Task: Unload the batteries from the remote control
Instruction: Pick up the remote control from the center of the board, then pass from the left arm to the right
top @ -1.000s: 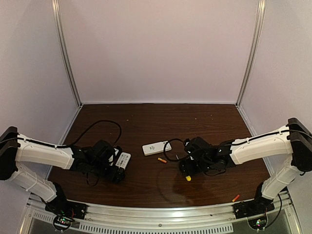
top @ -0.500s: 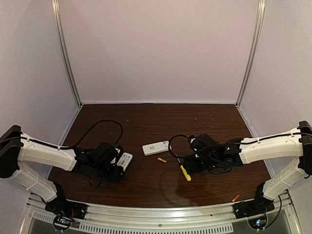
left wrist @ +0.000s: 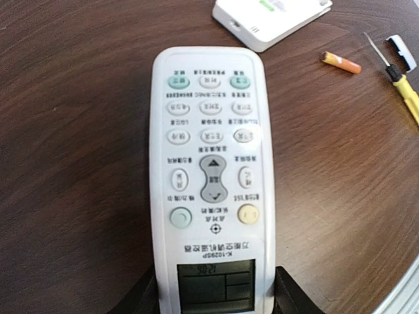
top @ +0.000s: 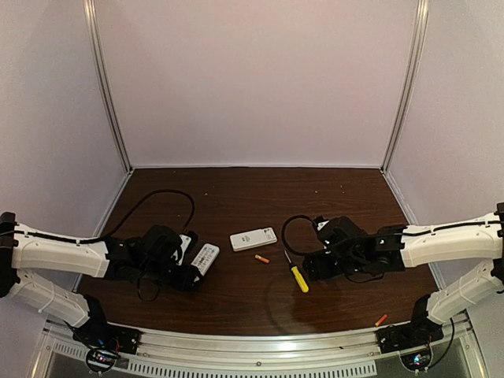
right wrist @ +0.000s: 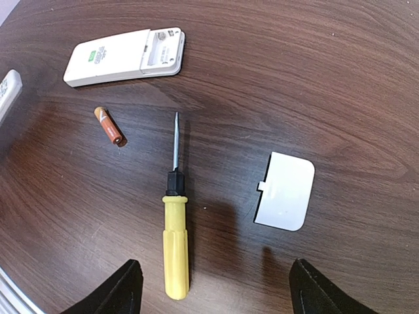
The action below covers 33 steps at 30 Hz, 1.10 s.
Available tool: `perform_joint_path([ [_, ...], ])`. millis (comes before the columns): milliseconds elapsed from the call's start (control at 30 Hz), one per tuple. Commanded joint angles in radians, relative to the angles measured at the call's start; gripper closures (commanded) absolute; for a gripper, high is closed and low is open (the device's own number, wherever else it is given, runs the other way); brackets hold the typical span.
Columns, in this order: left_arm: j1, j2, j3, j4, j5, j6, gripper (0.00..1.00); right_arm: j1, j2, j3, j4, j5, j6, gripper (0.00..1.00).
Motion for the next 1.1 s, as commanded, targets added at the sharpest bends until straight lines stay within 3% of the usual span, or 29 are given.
perform_joint_path([
  [0, -0.005, -0.052, 0.01, 0.018, 0.136, 0.059, 0.65, 0.003, -0.046, -0.011, -0.021, 0.04, -0.022, 0.22],
  [400, 0.001, -0.163, 0.145, -0.06, 0.456, 0.107, 0.64, 0.003, -0.255, -0.052, -0.012, 0.037, -0.249, 0.2],
  [600, 0.019, -0.111, 0.202, -0.025, 0.672, 0.084, 0.64, 0.003, -0.323, -0.036, 0.036, -0.039, -0.379, 0.19],
  [867, 0.057, 0.012, 0.321, -0.009, 0.941, 0.075, 0.64, 0.003, -0.308, 0.048, 0.087, -0.234, -0.547, 0.19],
  [1067, 0.061, 0.05, 0.378, -0.011, 1.05, 0.081, 0.65, 0.005, -0.251, 0.129, 0.097, -0.461, -0.703, 0.18],
])
